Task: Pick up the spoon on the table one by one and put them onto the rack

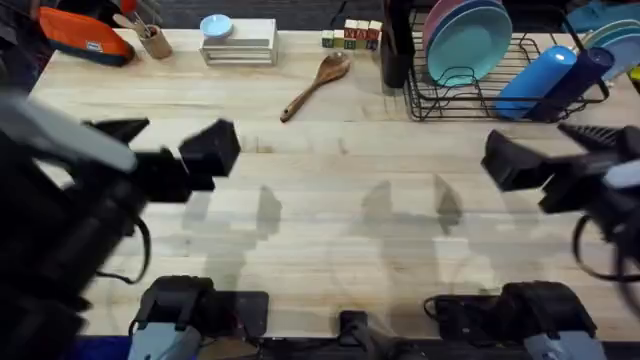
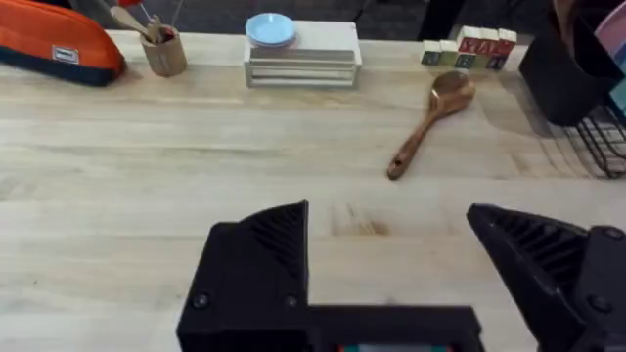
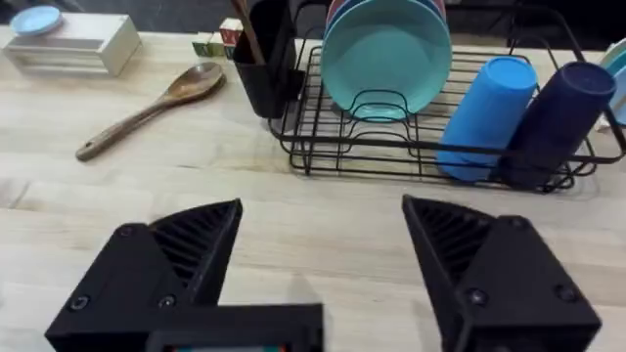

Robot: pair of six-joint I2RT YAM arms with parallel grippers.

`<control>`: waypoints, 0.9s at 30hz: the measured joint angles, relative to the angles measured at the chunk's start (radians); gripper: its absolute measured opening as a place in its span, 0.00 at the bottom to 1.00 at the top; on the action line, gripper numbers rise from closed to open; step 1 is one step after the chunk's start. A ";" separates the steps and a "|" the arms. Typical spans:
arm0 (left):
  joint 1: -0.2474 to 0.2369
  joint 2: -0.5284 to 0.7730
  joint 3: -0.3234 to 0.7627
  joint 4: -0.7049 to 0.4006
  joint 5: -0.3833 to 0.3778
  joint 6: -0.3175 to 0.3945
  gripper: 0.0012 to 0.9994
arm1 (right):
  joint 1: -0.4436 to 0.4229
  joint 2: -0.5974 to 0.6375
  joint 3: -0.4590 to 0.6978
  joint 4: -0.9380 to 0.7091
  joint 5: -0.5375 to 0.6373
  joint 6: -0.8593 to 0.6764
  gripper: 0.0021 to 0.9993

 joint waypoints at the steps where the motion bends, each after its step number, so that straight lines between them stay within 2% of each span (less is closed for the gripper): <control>1: 0.000 0.040 0.042 -0.027 0.005 -0.001 0.99 | 0.000 0.035 0.038 -0.017 0.000 0.000 0.99; 12: 0.000 0.462 0.514 -0.323 0.044 -0.004 0.99 | 0.000 0.456 0.509 -0.218 -0.002 -0.003 1.00; 14: 0.000 0.679 0.709 -0.468 0.053 -0.004 0.99 | 0.000 0.679 0.746 -0.402 -0.004 -0.084 1.00; 15: 0.000 0.733 0.738 -0.496 0.054 -0.004 0.99 | 0.000 0.733 0.788 -0.441 -0.023 -0.096 1.00; 21: 0.000 0.783 0.750 -0.518 0.054 -0.004 0.99 | 0.000 0.787 0.797 -0.455 -0.086 -0.107 1.00; 27: 0.000 0.785 0.750 -0.519 0.054 -0.004 0.99 | 0.000 0.788 0.798 -0.455 -0.111 -0.110 1.00</control>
